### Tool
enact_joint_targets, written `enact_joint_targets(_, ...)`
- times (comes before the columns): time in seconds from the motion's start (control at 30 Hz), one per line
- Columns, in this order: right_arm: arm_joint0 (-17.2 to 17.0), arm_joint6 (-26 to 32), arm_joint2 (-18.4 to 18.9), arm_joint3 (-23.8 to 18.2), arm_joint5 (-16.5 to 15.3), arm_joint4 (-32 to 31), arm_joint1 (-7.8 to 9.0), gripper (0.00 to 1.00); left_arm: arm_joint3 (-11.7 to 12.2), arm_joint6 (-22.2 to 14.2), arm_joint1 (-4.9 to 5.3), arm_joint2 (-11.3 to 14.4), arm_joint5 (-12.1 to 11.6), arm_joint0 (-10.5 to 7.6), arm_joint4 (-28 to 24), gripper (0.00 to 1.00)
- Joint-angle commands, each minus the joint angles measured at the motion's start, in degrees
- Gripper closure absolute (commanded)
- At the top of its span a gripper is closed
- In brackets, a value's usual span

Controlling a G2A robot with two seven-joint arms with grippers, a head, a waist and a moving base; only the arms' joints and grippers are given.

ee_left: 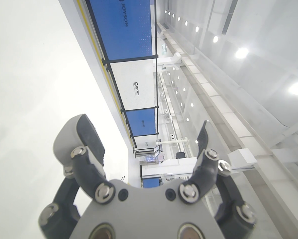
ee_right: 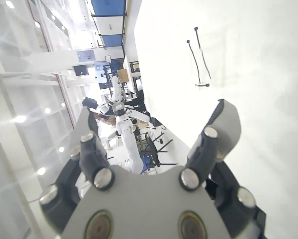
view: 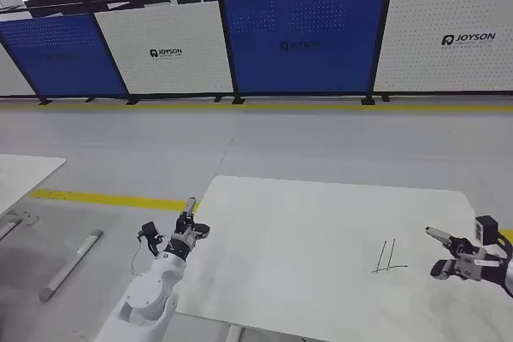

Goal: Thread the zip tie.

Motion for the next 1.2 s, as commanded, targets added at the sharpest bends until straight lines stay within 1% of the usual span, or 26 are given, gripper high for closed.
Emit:
enact_joint_targets(0.0, 0.5, 0.06, -0.41, 1.07, 0.0, 0.8, -0.03, 0.0, 0.0, 0.0, 0.0, 0.0, 0.0, 0.0, 0.0, 0.0)
enact_joint_targets(0.43, 0.5, 0.06, -0.41, 1.07, 0.0, 0.8, -0.03, 0.0, 0.0, 0.0, 0.0, 0.0, 0.0, 0.0, 0.0, 0.0)
enact_joint_targets(0.5, 0.34, 4.39, -0.92, 1.27, -1.3, 3.4, -0.07, 0.0, 0.0, 0.0, 0.0, 0.0, 0.0, 0.0, 0.0, 0.0)
enact_joint_targets(0.53, 0.68, 6.69, -0.91, 2.47, -2.44, 5.25, 0.08, 0.0, 0.0, 0.0, 0.0, 0.0, 0.0, 0.0, 0.0, 0.0)
enact_joint_targets(0.57, 1.09, 6.69, -1.7, 3.58, -3.71, 8.17, 0.35, 0.0, 0.0, 0.0, 0.0, 0.0, 0.0, 0.0, 0.0, 0.0)
enact_joint_targets(0.67, 2.14, 6.69, -4.28, 4.78, -6.21, 13.82, 1.68, 0.0, 0.0, 0.0, 0.0, 0.0, 0.0, 0.0, 0.0, 0.0)
enact_joint_targets(0.77, 3.23, 6.69, -8.56, 4.61, -8.97, 17.45, 3.9, 0.0, 0.0, 0.0, 0.0, 0.0, 0.0, 0.0, 0.0, 0.0)
enact_joint_targets(0.8, 3.88, 6.69, -10.24, 4.99, -9.72, 18.35, 4.97, 0.0, 0.0, 0.0, 0.0, 0.0, 0.0, 0.0, 0.0, 0.0)
enact_joint_targets(0.87, 5.23, 6.69, -12.78, 6.07, -10.02, 18.76, 6.54, 0.0, 0.0, 0.0, 0.0, 0.0, 0.0, 0.0, 0.0, 0.0)
enact_joint_targets(0.9, 6.21, 6.69, -15.41, 6.31, -10.1, 18.21, 7.54, 0.0, 0.0, 0.0, 0.0, 0.0, 0.0, 0.0, 0.0, 0.0)
enact_joint_targets(0.93, 7.03, 6.69, -17.31, 7.02, -10.02, 19.28, 8.21, 0.0, 0.0, 0.0, 0.0, 0.0, 0.0, 0.0, 0.0, 0.0)
enact_joint_targets(0.97, 7.34, 6.69, -17.89, 7.26, -10.02, 19.79, 8.42, 0.0, 0.0, 0.0, 0.0, 0.0, 0.0, 0.0, 0.0, 0.0)
enact_joint_targets(1.17, 7.34, 6.69, -17.89, 7.26, -10.02, 19.79, 8.42, 0.0, 0.0, 0.0, 0.0, 0.0, 0.0, 0.0, 0.0, 0.0)
